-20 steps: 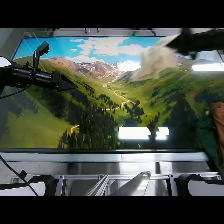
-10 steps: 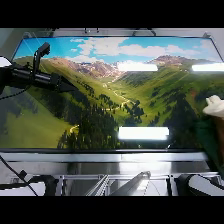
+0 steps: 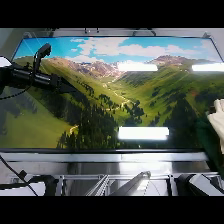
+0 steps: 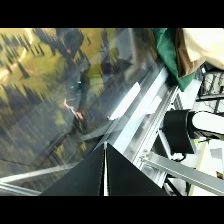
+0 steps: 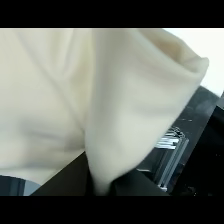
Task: Fold the shirts.
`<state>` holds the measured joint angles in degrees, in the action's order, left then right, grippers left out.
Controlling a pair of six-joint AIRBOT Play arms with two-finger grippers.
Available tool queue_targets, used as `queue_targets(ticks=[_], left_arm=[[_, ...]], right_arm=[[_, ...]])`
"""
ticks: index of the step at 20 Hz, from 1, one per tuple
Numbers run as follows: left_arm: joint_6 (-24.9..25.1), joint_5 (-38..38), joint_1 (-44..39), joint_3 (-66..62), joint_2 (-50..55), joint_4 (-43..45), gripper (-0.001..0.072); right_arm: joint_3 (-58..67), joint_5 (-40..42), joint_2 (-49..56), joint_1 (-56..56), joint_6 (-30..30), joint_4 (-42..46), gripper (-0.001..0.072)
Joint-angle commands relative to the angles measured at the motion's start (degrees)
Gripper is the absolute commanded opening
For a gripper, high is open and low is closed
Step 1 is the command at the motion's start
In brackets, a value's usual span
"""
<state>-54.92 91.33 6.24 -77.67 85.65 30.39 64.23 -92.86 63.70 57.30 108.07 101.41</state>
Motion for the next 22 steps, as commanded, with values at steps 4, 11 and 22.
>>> queue_targets(ticks=[4, 11, 22], left_arm=[[0.00, 0.20, -0.02, -0.04, 0.00, -0.09, 0.0017], [-0.33, 0.37, -0.02, -2.54, -0.04, -4.07, 0.0014], [-2.16, -4.72, -0.04, 6.03, -20.92, 1.53, 0.0009]], right_arm=[[-4.07, 0.90, 0.26, 1.77, -1.64, 2.49, 0.0700], [3.10, 2.97, 0.22, -2.62, -3.48, -16.44, 0.0300], [4.81, 13.31, -9.90, -46.36, -12.81, -33.29, 0.0021]])
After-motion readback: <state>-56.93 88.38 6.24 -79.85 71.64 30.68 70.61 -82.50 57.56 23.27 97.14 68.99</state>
